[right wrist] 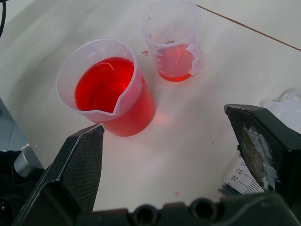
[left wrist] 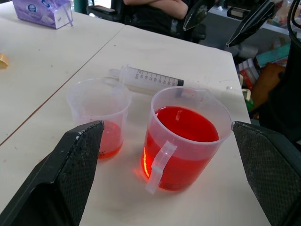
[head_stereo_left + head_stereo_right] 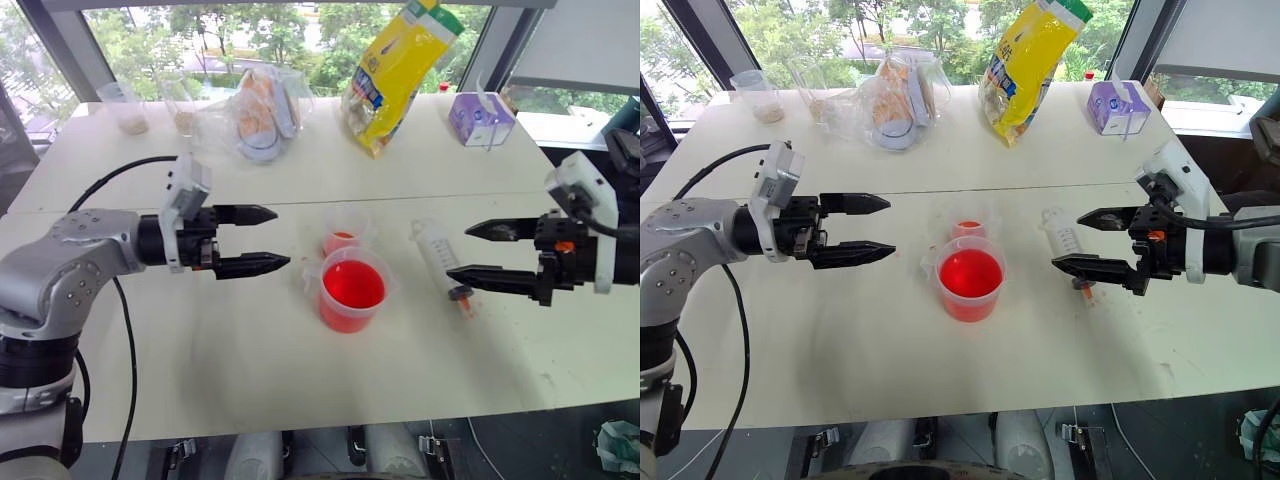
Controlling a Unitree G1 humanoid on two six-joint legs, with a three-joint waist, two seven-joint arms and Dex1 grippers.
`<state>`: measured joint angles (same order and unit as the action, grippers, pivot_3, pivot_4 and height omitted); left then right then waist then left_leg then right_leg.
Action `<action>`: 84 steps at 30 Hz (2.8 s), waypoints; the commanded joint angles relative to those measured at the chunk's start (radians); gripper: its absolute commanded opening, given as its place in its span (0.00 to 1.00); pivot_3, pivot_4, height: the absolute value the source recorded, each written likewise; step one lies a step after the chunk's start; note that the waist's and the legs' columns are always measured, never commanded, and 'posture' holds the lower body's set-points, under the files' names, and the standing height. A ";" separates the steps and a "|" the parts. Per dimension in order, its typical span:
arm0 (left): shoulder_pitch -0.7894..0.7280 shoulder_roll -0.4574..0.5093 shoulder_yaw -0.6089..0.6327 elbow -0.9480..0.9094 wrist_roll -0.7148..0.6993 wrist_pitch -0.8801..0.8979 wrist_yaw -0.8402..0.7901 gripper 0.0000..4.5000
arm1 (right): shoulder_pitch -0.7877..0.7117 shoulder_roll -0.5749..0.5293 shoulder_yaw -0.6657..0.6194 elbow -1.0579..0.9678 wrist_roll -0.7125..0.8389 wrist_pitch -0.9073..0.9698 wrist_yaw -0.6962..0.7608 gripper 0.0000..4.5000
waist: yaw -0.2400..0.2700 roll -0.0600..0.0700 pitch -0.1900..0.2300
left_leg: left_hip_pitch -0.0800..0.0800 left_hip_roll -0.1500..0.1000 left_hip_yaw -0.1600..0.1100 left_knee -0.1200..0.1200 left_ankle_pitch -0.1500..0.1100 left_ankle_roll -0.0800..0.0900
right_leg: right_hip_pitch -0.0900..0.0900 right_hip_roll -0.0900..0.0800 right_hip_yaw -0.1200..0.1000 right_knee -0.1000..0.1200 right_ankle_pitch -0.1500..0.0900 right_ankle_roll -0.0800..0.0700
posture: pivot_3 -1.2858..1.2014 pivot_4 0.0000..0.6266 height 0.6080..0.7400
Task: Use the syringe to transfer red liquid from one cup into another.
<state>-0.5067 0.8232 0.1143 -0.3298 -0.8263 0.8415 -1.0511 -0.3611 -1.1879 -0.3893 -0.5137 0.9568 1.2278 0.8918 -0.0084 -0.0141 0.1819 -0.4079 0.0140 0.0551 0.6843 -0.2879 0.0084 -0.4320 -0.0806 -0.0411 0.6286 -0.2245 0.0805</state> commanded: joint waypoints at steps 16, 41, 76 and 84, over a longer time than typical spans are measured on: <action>-0.005 0.008 0.038 -0.030 -0.048 -0.023 0.010 1.00 | -0.016 -0.013 0.026 0.018 -0.005 -0.037 -0.016 0.99 | 0.000 0.000 0.000 | 0.000 0.000 0.000 0.000 0.000 0.000 | 0.000 0.000 0.000 0.000 0.000 0.000 | 0.52 0.24 1.00; 0.014 -0.054 0.035 -0.061 -0.043 -0.043 0.060 1.00 | -0.578 0.277 0.691 0.775 -0.454 0.128 -0.202 0.99 | -0.004 0.000 0.000 | -0.001 -0.001 0.001 0.000 0.000 0.000 | -0.001 0.000 0.001 0.001 0.002 0.003 | 0.52 0.24 1.00; -0.005 -0.058 0.012 -0.060 -0.037 -0.056 0.077 1.00 | -0.504 0.386 0.393 0.471 -0.609 -0.050 -0.036 0.31 | -0.002 0.000 0.000 | -0.001 0.000 0.001 0.000 0.001 -0.001 | -0.001 0.001 0.000 0.001 0.003 0.003 | 0.52 0.24 1.00; -0.091 -0.063 -0.037 0.023 -0.011 -0.071 0.008 1.00 | -0.425 0.616 -0.005 0.084 -0.258 -0.210 -0.097 0.31 | -0.002 -0.001 0.000 | 0.000 0.000 0.000 0.000 0.001 -0.001 | 0.000 0.001 0.000 0.002 0.003 0.003 | 0.52 0.24 1.00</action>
<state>-0.5696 0.7597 0.0767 -0.3091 -0.8389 0.7957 -1.0220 -0.7687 -0.5869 -0.3183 -0.3383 0.5794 1.0194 0.7989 -0.0102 -0.0150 0.1819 -0.4080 0.0142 0.0549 0.6841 -0.2872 0.0074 -0.4324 -0.0795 -0.0415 0.6302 -0.2216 0.0836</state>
